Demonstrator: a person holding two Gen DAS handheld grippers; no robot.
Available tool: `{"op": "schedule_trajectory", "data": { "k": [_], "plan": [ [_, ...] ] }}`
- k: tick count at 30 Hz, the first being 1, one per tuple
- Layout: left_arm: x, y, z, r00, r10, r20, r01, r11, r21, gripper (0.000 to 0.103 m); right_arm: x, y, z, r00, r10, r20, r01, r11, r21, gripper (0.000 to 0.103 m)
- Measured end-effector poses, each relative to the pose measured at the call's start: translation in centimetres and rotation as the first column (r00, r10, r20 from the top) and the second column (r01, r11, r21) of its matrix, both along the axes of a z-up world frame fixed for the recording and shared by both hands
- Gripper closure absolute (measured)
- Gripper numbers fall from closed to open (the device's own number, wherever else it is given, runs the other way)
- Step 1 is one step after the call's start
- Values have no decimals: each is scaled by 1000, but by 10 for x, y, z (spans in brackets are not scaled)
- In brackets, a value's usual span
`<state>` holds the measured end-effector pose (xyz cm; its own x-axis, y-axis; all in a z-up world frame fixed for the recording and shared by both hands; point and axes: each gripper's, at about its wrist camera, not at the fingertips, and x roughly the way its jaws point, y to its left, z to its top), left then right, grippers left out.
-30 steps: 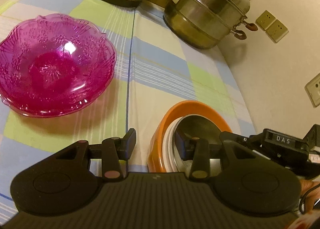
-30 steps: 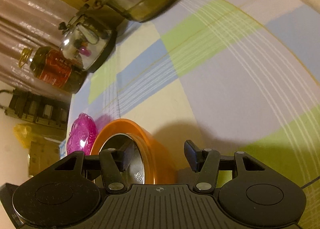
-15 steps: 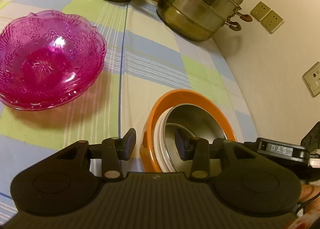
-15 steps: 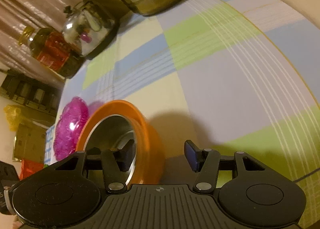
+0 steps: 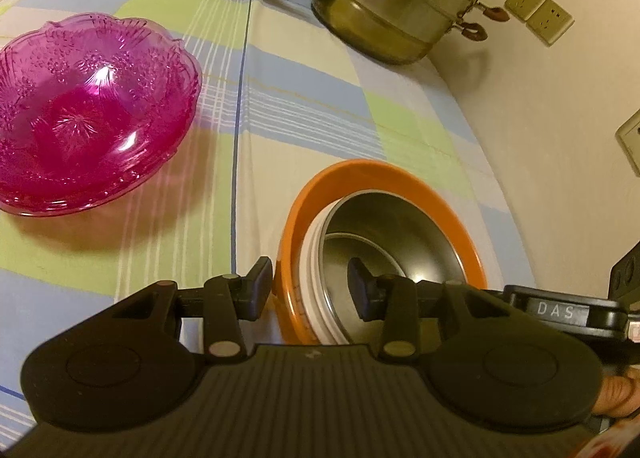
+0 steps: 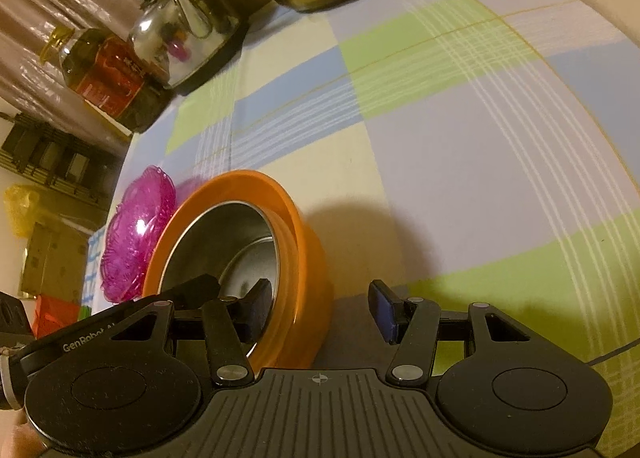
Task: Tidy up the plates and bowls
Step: 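Move both tools onto the rim of the orange bowl, then close both tools on the orange bowl rim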
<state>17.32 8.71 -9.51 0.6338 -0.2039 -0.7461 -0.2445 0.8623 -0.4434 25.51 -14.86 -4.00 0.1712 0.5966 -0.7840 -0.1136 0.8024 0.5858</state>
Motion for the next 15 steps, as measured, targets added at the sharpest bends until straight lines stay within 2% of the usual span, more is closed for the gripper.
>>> {"op": "schedule_trajectory", "data": {
  "k": [7, 10, 15],
  "plan": [
    [6, -6, -4, 1000, 22, -23, -22, 1000, 12, 69, 2, 5, -4, 1000, -10, 1, 10, 1000, -17, 49],
    [6, -5, -6, 999, 34, -28, -34, 999, 19, 73, 2, 7, -5, 1000, -17, 4, 17, 1000, -23, 49],
    [5, -3, -7, 998, 47, -33, -46, 999, 21, 76, 2, 7, -7, 1000, -29, -2, 29, 1000, -3, 57]
  ]
}}
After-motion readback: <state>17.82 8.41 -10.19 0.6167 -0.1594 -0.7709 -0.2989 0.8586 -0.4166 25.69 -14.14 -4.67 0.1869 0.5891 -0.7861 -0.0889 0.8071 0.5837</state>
